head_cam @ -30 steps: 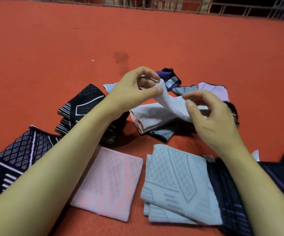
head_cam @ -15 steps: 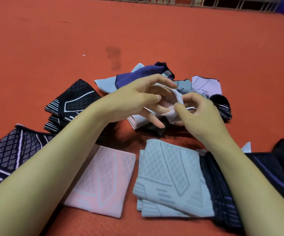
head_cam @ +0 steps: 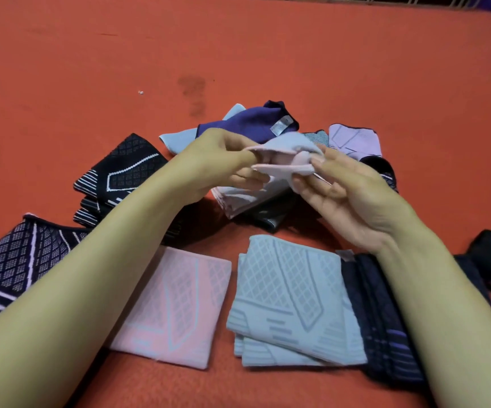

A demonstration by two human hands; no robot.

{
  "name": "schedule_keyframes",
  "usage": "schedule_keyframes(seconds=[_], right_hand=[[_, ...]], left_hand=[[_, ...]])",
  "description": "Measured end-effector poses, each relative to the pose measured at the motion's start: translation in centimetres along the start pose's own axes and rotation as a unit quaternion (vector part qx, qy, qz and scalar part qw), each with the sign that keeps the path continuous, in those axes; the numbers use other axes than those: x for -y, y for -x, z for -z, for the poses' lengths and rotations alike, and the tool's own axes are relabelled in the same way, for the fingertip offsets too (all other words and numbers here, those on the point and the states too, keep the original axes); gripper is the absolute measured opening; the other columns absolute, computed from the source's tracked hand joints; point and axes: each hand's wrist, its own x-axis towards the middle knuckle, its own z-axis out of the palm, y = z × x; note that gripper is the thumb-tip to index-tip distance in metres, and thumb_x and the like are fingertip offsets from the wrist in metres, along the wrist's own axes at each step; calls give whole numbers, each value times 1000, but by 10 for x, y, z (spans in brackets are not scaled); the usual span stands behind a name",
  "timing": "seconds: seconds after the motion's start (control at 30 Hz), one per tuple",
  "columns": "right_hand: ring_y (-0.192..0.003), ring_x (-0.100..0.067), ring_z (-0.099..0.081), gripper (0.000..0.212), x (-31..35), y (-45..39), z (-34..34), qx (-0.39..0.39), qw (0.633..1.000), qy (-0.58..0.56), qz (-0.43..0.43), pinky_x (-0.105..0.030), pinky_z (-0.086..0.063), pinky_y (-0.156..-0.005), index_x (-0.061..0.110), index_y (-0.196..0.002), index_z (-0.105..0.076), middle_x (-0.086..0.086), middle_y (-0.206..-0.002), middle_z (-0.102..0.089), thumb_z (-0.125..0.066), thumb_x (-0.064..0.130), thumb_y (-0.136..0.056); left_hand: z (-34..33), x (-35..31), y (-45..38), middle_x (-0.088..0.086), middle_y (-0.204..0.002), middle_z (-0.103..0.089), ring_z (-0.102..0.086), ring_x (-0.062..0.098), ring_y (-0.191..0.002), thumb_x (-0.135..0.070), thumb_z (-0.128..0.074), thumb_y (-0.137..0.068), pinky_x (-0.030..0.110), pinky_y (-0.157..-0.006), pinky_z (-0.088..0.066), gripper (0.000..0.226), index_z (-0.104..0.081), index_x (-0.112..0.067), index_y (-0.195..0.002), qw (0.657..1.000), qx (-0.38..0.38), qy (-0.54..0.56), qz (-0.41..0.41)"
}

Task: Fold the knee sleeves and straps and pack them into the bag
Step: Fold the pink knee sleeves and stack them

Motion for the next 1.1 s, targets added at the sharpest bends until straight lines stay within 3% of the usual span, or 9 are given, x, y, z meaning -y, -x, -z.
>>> schedule_keyframes(seconds=[0.1,0.23,0.33,0.5,0.63,0.77,0.9,1.0,1.1], right_hand=[[-92,-15,-71,27,3,7,-1,72,983,-165,-26,-35,-59,-85,4,-116,-68,-7,-101,-74,-62,6,-90],[-126,-28,-47,36,6,7,4,176,980,-82,-41,-42,-39,-103,12,-128,-45,-14,-142,-50,-60,13,-94],[-113,-28,-52,38,10,4,7,201,978,-17,-55,-38,-44,-91,17,-119,-43,-12,-131,-53,-68,13,-91],[-53,-10,-49,23,4,-2,7,-52,921,375,88,-24,-39,-55,24,-100,-54,-6,-72,-67,-71,20,-84],[-63,-6,-62,17,-1,-7,15,-133,811,535,197,-26,-50,-65,29,-99,-69,7,-76,-71,-55,20,-94],[-95,-16,-73,31,-5,-3,3,1,989,143,47,-35,-61,-89,10,-119,-68,-7,-105,-77,-48,-2,-100],[-104,-19,-72,35,3,0,2,78,997,-22,-6,-36,-54,-101,2,-125,-64,-11,-114,-74,-51,12,-95],[-123,-27,-64,42,3,3,2,141,988,54,-21,-33,-51,-96,-4,-139,-56,-17,-138,-64,-49,14,-101],[-88,-21,-66,36,-7,-4,6,4,945,325,45,-36,-47,-74,12,-116,-69,-7,-101,-75,-68,19,-80]], left_hand=[[-2,-9,2,17,-104,-78,-76,22,-95,3,-44,-103,30,-85,-62,30,-70,11,-116,991,52,126,11],[-3,-18,5,15,-109,-70,-68,23,-99,4,-44,-78,35,-94,-59,52,-70,2,-123,971,96,218,22],[3,-27,9,8,-88,-66,-65,19,-79,3,-44,-72,30,-78,-59,40,-67,-3,-104,949,116,290,33],[-25,20,20,-16,-55,-63,-60,-6,-52,-30,-62,-102,10,-63,-50,30,-59,-14,-77,998,66,6,14],[-29,13,24,-12,-77,-77,-67,-9,-79,6,-67,-92,12,-79,-52,28,-73,-21,-89,994,59,-84,-43],[-4,-28,16,10,-83,-61,-54,17,-81,-21,-65,-78,40,-78,-42,29,-67,0,-98,985,13,-150,-90],[-1,-25,15,0,-91,-69,-71,13,-82,1,-56,-92,34,-77,-62,16,-67,-5,-102,985,14,-146,-90],[-1,-19,10,2,-92,-77,-76,20,-90,-10,-49,-81,44,-87,-63,32,-75,-14,-99,985,-7,-151,-87],[-7,-12,7,9,-81,-74,-70,19,-82,-18,-52,-67,43,-89,-58,28,-74,-13,-83,985,-6,-147,-85]])
